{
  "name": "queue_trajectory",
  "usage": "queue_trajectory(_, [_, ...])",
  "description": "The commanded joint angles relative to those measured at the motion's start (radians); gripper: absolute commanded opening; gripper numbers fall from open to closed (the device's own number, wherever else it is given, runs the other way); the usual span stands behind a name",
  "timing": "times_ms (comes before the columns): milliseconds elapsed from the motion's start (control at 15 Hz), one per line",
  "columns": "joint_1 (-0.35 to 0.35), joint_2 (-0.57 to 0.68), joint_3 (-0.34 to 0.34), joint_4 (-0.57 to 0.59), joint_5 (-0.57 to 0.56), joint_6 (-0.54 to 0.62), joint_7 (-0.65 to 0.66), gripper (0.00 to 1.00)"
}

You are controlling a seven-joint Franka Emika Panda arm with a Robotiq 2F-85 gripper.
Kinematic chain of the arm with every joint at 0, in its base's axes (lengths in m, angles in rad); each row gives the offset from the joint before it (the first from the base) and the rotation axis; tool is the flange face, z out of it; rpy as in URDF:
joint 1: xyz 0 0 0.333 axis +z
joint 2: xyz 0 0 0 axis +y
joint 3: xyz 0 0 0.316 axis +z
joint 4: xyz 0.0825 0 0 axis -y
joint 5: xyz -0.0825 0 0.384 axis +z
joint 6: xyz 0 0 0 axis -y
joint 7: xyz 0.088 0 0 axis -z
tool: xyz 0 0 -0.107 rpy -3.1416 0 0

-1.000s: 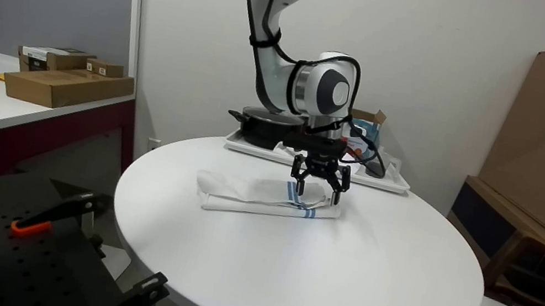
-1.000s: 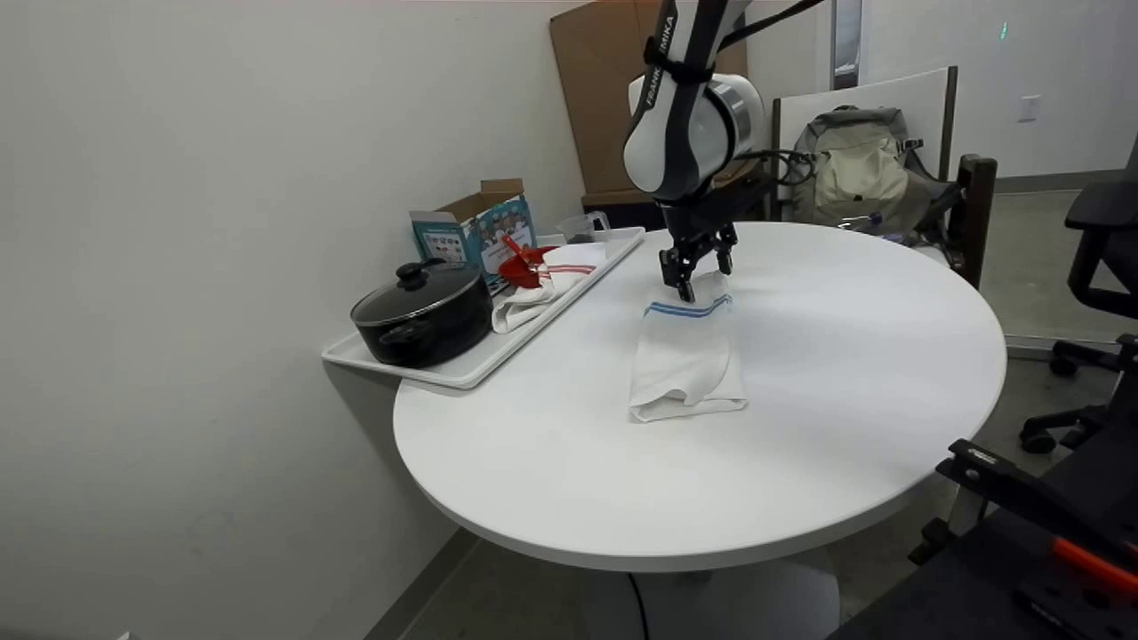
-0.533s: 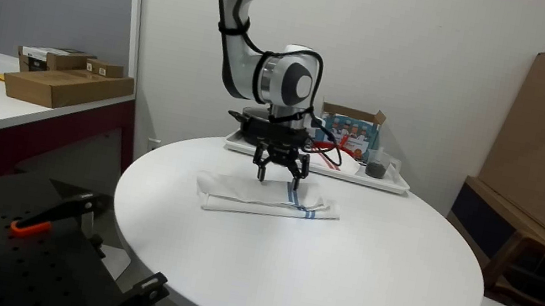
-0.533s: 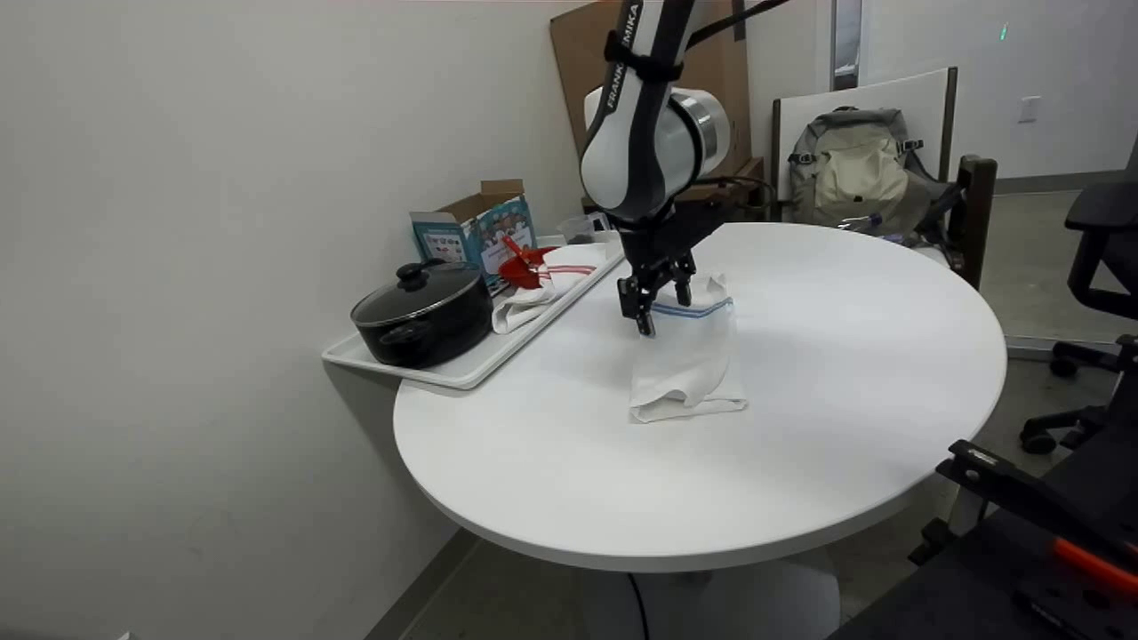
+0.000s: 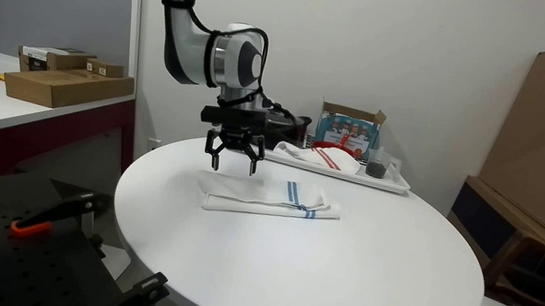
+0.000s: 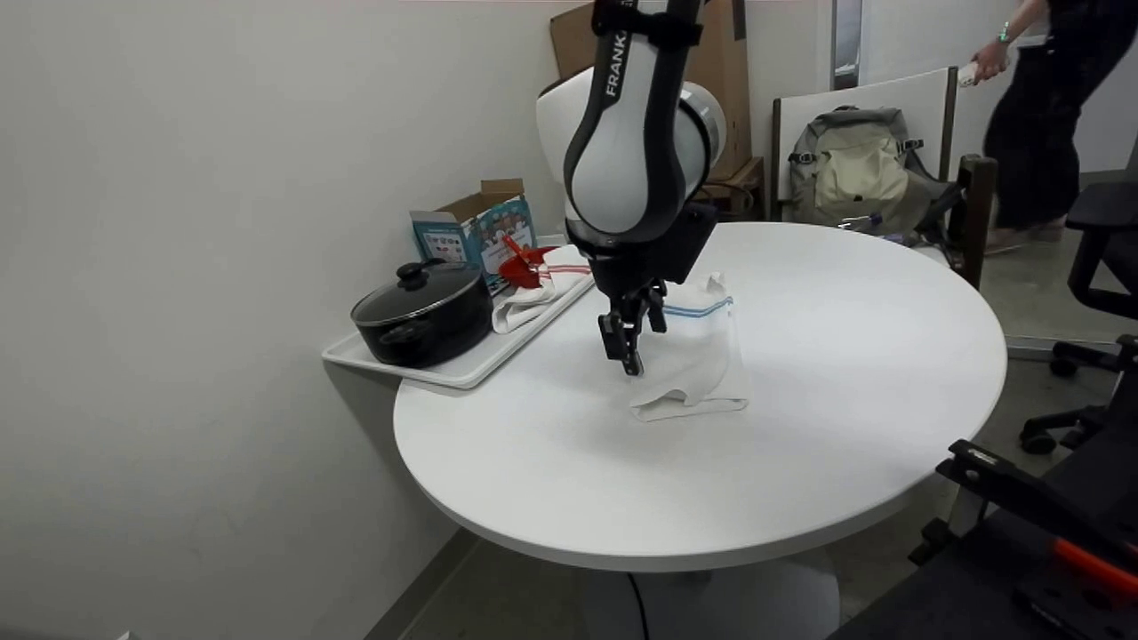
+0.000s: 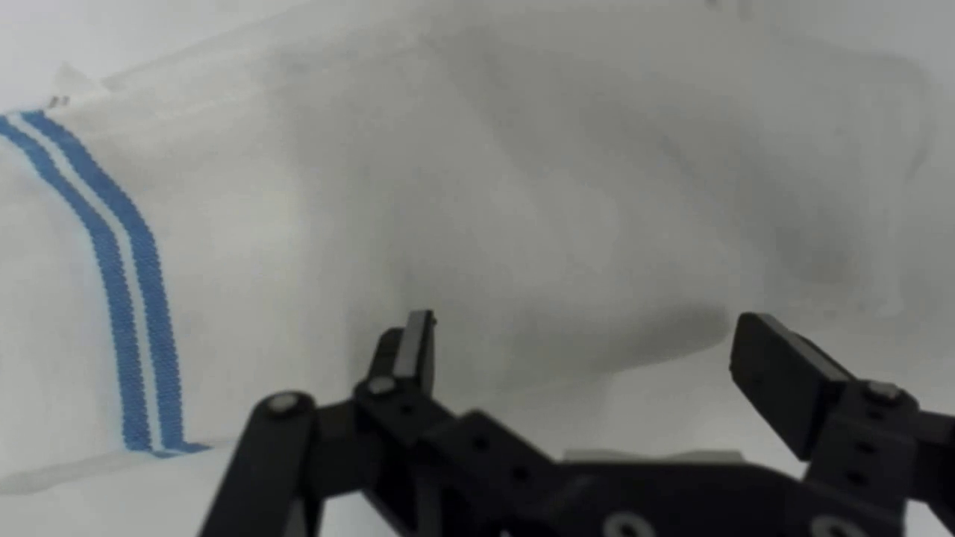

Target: Fold the towel

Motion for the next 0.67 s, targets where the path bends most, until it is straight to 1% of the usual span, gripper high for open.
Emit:
queue_trajectory(0, [0.051,-0.131,-0.027,-0.178,-0.089,0.046,0.005,1.00])
queue_trajectory(267, [0.075,-0.208,-0.033,-0.297,-0.167,0.099,0.022,1.00])
queue_trajectory(400, [0.092,-0.219,-0.049,-0.320,-0.207,0.126,0.041,1.00])
queue_trajectory(600, [0.124,-0.202,-0.081,-0.320,-0.258,0.163,0.088,1.00])
